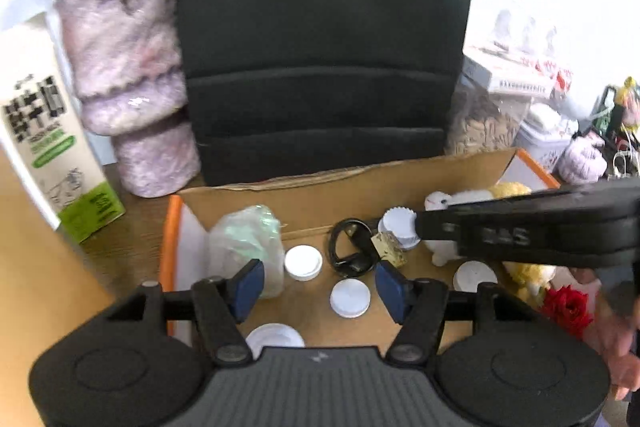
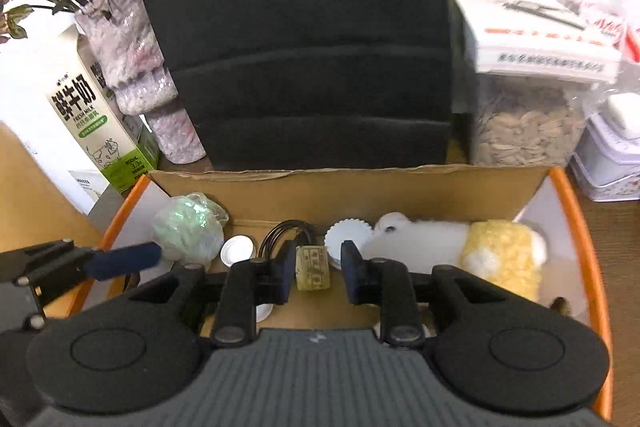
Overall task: Organize objects
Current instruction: 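Carry the yellow block into the box with the right tool while the left tool releases its cap there, then move both open tools back toward the items on the table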
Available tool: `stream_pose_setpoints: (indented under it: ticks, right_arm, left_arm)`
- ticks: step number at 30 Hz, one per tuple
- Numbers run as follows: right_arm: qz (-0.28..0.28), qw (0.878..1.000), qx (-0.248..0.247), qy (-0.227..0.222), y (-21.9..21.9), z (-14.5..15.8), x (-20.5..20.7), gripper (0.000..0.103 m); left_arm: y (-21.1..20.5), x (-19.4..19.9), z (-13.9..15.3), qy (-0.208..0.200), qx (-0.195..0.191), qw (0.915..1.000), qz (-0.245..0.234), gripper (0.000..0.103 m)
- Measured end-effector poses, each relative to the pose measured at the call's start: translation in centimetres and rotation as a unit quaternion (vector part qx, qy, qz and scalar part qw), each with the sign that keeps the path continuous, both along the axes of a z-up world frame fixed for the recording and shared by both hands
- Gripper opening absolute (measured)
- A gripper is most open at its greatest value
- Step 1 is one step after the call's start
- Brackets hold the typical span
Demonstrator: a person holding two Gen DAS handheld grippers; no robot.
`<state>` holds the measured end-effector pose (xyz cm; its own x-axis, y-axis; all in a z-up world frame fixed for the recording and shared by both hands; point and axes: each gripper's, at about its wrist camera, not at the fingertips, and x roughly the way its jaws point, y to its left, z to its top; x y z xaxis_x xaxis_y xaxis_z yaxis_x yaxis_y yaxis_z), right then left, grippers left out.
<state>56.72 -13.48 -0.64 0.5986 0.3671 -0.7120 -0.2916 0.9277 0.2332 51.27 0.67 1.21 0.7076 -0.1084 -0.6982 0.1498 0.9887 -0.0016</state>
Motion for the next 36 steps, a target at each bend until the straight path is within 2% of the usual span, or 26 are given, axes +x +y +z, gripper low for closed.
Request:
stream_pose_setpoints:
  ticks: [3, 7, 10, 13, 14, 17, 18, 21, 22, 24, 26, 28, 30, 34, 36]
  right_arm:
    - [0.0, 1.0, -0.008, -0.009, -0.8, 1.5, -1.3, 0.029]
    - [0.004, 1.0, -0.014, -0.024, -2.6, 4.0, -4.7, 0.036]
    - [0.011, 0.999, -0.011, -0.044, -4.2, 6.3, -8.6, 0.045]
    - [0.022, 0.997, -0.002, -0.079, -6.3, 8.3, -14.8, 0.052]
    - [0.032, 0.995, 0.004, -0.096, -7.1, 8.8, -17.8, 0.059]
    - [0.048, 0.988, 0.01, -0.145, -9.0, 9.2, -26.3, 0.078]
    - [0.053, 0.985, 0.008, -0.164, -9.7, 9.0, -29.7, 0.079]
    - [0.055, 0.98, -0.002, -0.192, -11.2, 7.8, -38.0, 0.092]
    - [0.053, 0.979, -0.005, -0.196, -11.7, 7.2, -40.6, 0.097]
    - [0.044, 0.981, -0.008, -0.186, -12.9, 5.5, -45.6, 0.099]
    - [0.033, 0.987, -0.006, -0.158, -13.9, 3.8, -49.6, 0.099]
    - [0.048, 0.991, 0.007, -0.127, -14.6, 2.7, -52.4, 0.099]
    - [0.045, 0.993, -0.004, -0.113, -14.8, 2.4, -53.8, 0.099]
    - [0.025, 0.99, -0.027, -0.139, -14.4, 3.2, -53.4, 0.099]
    - [0.012, 0.988, -0.036, -0.153, -14.1, 3.3, -52.6, 0.098]
  left_arm:
    - [0.6, -1.8, 1.8, -0.011, -0.007, 0.9999, 0.011, 0.062]
    - [0.3, -5.6, 4.9, -0.037, 0.008, 0.9993, 0.006, 0.063]
    - [0.0, -10.6, 7.2, -0.072, 0.01, 0.9974, 0.002, 0.068]
    - [0.0, -18.2, 8.6, -0.107, -0.02, 0.9939, -0.014, 0.077]
    - [-0.2, -20.9, 8.8, -0.116, -0.03, 0.9926, -0.022, 0.081]
    - [-0.6, -28.9, 7.9, -0.134, -0.056, 0.9888, -0.034, 0.087]
    - [-0.8, -31.5, 7.5, -0.138, -0.062, 0.9878, -0.037, 0.088]
    - [-1.2, -39.2, 5.4, -0.138, -0.08, 0.9862, -0.047, 0.089]
    - [-1.2, -41.5, 4.5, -0.133, -0.082, 0.9867, -0.044, 0.089]
    - [-1.2, -45.5, 2.8, -0.111, -0.068, 0.9909, -0.033, 0.089]
    - [-1.1, -48.3, 1.6, -0.093, -0.039, 0.9945, -0.03, 0.089]
    - [-0.7, -49.7, 1.2, -0.083, -0.032, 0.9959, -0.014, 0.089]
    - [-0.5, -50.1, 1.5, -0.09, -0.038, 0.9952, -0.008, 0.089]
    - [-0.7, -49.2, 2.2, -0.126, -0.043, 0.991, 0.012, 0.087]
    - [-0.7, -48.3, 2.1, -0.126, -0.054, 0.9905, 0.009, 0.083]
